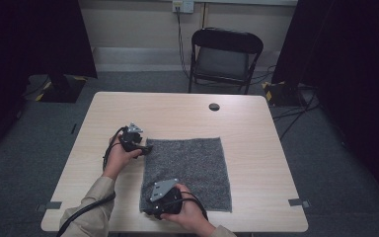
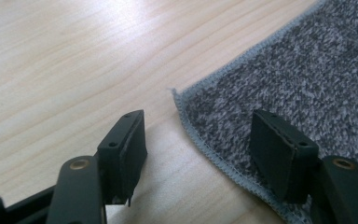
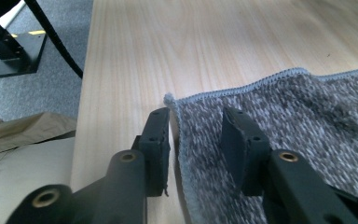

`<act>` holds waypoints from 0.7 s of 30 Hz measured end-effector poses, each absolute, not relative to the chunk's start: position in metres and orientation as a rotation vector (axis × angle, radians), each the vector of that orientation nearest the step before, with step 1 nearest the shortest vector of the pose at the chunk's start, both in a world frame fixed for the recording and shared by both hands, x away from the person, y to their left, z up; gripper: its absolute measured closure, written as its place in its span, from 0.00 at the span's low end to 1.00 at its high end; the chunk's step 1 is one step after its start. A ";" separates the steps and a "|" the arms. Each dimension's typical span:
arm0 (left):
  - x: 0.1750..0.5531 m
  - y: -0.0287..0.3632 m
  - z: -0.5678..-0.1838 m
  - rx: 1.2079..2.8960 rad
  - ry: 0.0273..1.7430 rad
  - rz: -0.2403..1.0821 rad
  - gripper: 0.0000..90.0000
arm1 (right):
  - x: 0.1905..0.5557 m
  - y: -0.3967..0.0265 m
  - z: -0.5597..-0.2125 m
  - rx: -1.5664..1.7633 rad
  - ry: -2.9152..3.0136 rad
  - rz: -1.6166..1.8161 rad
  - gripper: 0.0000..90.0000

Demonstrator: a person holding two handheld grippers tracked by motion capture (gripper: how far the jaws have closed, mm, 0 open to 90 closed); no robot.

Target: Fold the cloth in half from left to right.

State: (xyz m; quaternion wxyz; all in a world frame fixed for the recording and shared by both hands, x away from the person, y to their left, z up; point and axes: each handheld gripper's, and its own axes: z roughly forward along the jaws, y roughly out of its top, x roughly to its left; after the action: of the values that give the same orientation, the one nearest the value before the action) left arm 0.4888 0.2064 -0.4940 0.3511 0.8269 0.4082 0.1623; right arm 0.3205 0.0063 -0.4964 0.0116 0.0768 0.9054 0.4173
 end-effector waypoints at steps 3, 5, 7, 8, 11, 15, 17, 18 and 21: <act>0.489 0.206 -0.494 2.135 1.065 0.427 0.39 | 0.320 0.005 -0.497 0.219 2.807 1.294 0.78; 0.490 0.206 -0.494 2.130 1.072 0.429 0.38 | 0.318 0.005 -0.497 0.220 2.795 1.285 0.80; 0.490 0.206 -0.495 2.125 1.072 0.436 0.38 | 0.318 0.005 -0.497 0.218 2.789 1.286 0.80; 0.490 0.205 -0.495 2.125 1.072 0.437 0.39 | 0.316 0.006 -0.497 0.213 2.791 1.293 0.79; 0.490 0.205 -0.495 2.130 1.063 0.437 0.40 | 0.315 0.007 -0.497 0.199 2.784 1.285 0.84; 0.491 0.205 -0.495 2.126 1.053 0.437 0.46 | 0.315 0.006 -0.497 0.213 2.775 1.286 0.92; 0.491 0.204 -0.494 2.129 1.045 0.440 0.48 | 0.315 0.005 -0.498 0.230 2.774 1.293 0.93; 0.491 0.204 -0.495 2.126 1.045 0.441 0.48 | 0.315 0.005 -0.498 0.231 2.772 1.292 0.94; 0.492 0.204 -0.495 2.110 1.064 0.441 0.48 | 0.315 0.005 -0.498 0.235 2.769 1.289 0.96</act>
State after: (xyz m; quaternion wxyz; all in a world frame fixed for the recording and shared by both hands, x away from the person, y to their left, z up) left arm 0.4923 0.2042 -0.4951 0.3605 0.8187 0.4129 0.1710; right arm 0.3148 0.0050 -0.4977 0.0393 0.0768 0.9032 0.4205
